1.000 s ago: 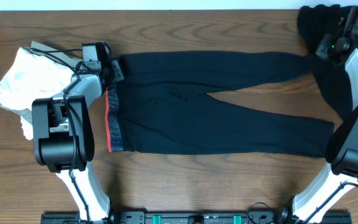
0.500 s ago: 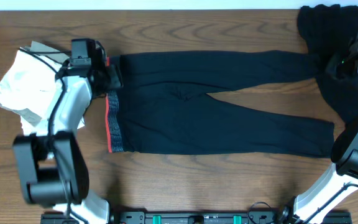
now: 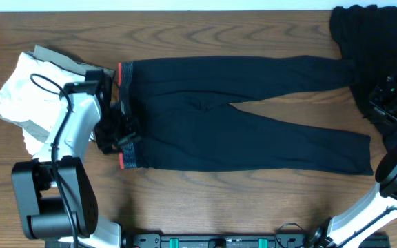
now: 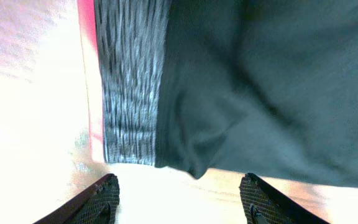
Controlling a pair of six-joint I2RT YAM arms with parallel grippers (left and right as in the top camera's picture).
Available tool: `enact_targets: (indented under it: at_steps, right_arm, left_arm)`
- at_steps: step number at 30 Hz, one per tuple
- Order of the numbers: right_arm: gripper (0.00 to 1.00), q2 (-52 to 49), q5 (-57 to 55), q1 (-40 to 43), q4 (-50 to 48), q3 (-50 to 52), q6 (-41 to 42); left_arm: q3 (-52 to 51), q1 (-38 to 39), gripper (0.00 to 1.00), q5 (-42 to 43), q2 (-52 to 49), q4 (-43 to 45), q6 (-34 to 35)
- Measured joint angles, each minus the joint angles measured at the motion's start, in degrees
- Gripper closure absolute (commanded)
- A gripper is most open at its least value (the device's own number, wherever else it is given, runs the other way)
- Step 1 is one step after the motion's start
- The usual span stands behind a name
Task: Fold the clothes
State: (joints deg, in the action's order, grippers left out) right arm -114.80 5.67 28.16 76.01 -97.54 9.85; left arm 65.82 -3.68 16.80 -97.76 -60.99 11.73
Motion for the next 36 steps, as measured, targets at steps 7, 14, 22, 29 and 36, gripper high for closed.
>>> enact_targets:
  at_steps: [7,14,22,29,36]
  right_arm:
    - [0.78,7.58,2.60,0.50,3.58,0.07,-1.29]
    - [0.77,16.04,3.39,-0.50,3.89,0.24,-2.03]
    - [0.77,18.18,3.76,-2.64,3.74,2.43,-2.97]
    - [0.76,18.16,3.76,-2.84,2.49,4.74,-3.15]
    - [0.76,18.16,3.76,-2.84,1.95,4.98,-3.15]
  left_arm:
    - [-12.24,0.00,0.34,-0.02,11.63,5.42,1.79]
    - [-24.57,0.00,0.34,0.39,22.21,13.09,16.31]
    - [-35.21,-0.02,0.34,0.85,22.75,26.21,35.08]
    - [-35.39,-0.02,0.34,0.87,22.91,34.05,39.43]
    - [-35.41,-0.02,0.34,0.59,22.91,35.52,40.81]
